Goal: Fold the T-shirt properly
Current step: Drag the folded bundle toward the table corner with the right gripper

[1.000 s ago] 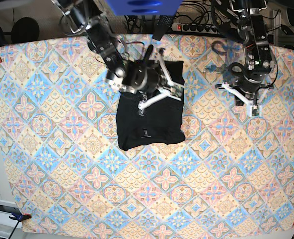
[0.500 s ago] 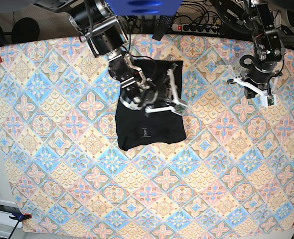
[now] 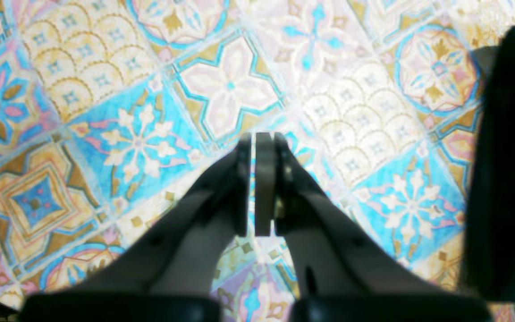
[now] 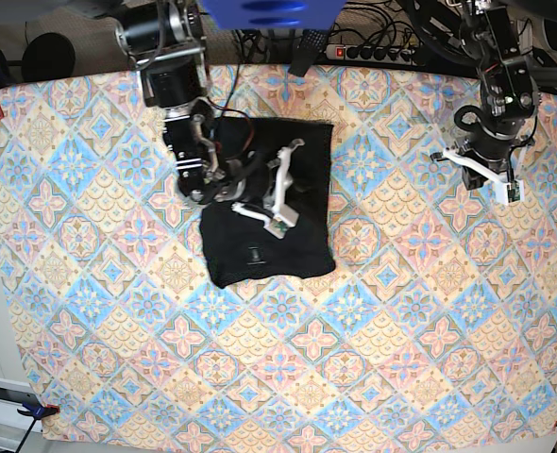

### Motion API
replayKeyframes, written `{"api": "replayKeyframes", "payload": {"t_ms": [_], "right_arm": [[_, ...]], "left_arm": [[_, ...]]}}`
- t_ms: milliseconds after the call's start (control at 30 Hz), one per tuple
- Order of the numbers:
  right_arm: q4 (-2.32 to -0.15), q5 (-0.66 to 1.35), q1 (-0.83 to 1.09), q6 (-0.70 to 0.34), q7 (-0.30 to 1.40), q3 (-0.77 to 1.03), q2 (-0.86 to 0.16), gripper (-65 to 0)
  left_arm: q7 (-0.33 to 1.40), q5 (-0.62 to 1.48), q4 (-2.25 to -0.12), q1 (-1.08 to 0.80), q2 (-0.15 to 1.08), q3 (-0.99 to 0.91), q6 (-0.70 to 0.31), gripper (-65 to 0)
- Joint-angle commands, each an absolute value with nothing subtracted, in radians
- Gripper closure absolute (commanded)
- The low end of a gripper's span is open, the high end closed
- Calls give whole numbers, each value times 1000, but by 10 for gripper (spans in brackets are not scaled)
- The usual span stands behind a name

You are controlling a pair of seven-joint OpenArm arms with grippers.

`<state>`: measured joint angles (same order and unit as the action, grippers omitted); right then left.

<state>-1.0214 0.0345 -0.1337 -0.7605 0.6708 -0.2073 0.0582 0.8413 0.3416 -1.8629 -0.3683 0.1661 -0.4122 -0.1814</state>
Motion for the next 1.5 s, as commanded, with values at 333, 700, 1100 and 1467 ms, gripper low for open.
{"api": "replayKeyframes", "payload": {"t_ms": [333,700,1100,1467], "right_arm": [[-1018,-76,-137,-698,766,-189,-122,-12],[-1058,-76,-162,-698,766,-196,-280,-14],[-1297,-76,-162,-698,862,-188,-351,-14],[-1552,-74,-77,-698,949,-74,-346,-12]], "left_arm": [[822,346,-1882,-364,176,-417,-183,0],[822,346,-1882,-363,171,-417,-183,0],[822,346,-1882,-346,170,-417,-183,0],[822,346,-1882,-349,173,-417,-183,0]]}}
